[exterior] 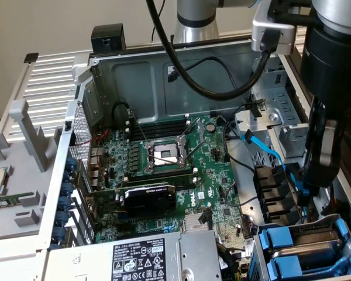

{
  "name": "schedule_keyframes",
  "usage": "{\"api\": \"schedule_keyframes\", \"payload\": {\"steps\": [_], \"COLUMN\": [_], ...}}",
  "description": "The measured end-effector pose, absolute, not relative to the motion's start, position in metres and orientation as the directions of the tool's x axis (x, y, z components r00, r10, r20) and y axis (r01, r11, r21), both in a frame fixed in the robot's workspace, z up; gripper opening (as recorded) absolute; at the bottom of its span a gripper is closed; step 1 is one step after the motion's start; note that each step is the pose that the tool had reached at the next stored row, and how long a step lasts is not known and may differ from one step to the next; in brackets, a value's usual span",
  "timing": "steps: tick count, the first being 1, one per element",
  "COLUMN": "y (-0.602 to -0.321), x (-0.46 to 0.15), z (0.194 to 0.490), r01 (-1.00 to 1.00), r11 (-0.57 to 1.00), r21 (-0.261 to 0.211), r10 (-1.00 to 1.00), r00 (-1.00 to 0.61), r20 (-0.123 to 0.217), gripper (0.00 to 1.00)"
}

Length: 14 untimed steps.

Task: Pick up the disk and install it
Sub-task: 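Insert the first disk wire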

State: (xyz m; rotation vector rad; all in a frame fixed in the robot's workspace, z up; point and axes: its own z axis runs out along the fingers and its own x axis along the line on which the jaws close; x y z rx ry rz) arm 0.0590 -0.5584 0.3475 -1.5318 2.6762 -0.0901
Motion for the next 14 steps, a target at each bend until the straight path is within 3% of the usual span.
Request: {"api": "schedule_keyframes", "payload": {"steps": [2, 14], "y": [-0.556, -0.547], "x": [0.059, 0.052], "z": [0.347, 0.349], "r01": [-0.859, -0.859], "r11": [0.506, 0.504], "r21": [-0.079, -0.090], "r10": [-0.862, -0.863], "r00": [-0.506, -0.506], "r20": [-0.020, -0.005], "gripper": [0.35, 0.35]}}
